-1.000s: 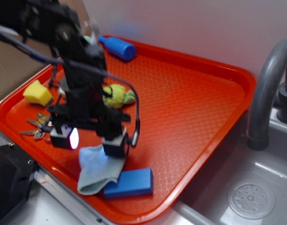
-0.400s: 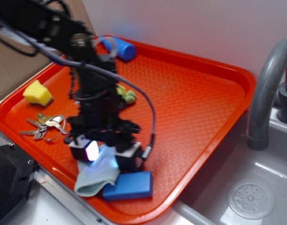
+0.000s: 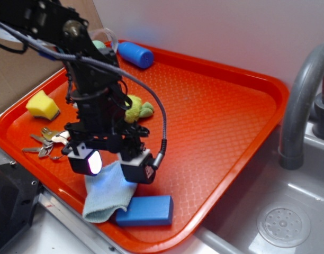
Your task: Grab the blue cloth.
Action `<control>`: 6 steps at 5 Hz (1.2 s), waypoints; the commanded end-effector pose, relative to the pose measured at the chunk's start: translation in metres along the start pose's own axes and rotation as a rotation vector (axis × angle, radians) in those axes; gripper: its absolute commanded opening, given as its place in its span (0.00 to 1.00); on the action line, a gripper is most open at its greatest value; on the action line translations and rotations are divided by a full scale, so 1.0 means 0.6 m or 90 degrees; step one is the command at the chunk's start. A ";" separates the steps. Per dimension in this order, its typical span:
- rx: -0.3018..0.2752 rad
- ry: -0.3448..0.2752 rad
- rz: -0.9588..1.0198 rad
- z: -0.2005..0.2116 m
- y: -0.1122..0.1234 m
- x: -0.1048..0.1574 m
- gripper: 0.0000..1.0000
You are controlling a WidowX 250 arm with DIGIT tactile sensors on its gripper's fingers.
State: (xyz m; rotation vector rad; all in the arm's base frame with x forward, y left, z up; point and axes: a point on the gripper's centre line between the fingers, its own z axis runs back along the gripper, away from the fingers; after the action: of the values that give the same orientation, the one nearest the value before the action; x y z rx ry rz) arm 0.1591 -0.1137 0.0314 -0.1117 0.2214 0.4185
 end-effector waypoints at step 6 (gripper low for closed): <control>0.012 0.020 -0.080 -0.034 0.057 0.022 0.00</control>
State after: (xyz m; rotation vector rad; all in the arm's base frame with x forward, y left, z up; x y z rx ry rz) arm 0.1485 -0.0906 0.0099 -0.1087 0.2741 0.3099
